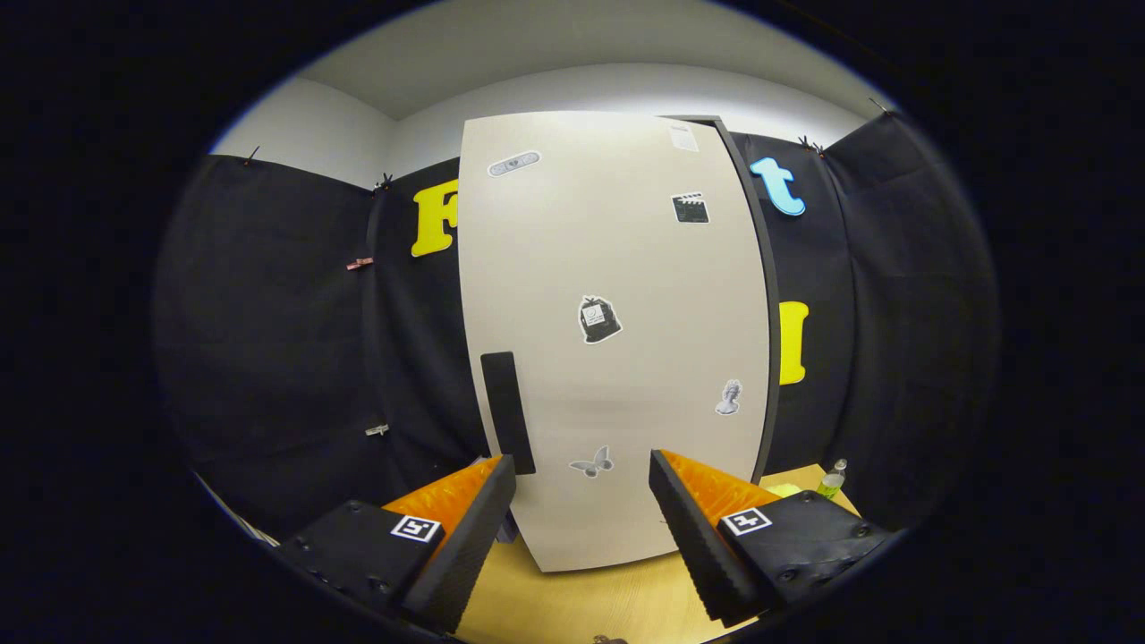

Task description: Open the shoe cabinet door, grab the shoes and put them into the shoe cabinet, then close the shoe cabinet door.

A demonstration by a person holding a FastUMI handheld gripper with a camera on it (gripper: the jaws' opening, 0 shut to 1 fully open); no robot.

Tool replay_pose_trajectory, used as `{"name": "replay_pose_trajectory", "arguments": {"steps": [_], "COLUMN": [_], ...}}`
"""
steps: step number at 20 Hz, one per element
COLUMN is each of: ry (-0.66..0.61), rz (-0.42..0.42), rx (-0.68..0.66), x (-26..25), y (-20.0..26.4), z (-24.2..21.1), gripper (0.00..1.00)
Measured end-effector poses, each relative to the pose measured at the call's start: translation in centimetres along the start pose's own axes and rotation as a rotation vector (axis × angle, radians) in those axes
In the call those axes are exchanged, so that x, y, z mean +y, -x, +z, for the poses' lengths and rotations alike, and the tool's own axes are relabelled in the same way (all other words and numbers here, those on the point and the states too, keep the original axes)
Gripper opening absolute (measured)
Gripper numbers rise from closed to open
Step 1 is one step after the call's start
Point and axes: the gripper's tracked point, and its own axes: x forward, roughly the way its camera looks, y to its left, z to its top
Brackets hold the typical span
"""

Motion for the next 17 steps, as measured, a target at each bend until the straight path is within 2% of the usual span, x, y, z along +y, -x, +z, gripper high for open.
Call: {"name": "replay_pose_trajectory", "arguments": {"steps": [17], "ry": [0.034], "rz": [-0.018], "rx": [-0.016], "x": [-0.27], "y": [-0.02], "z": [0.39], "gripper": [0.98]}}
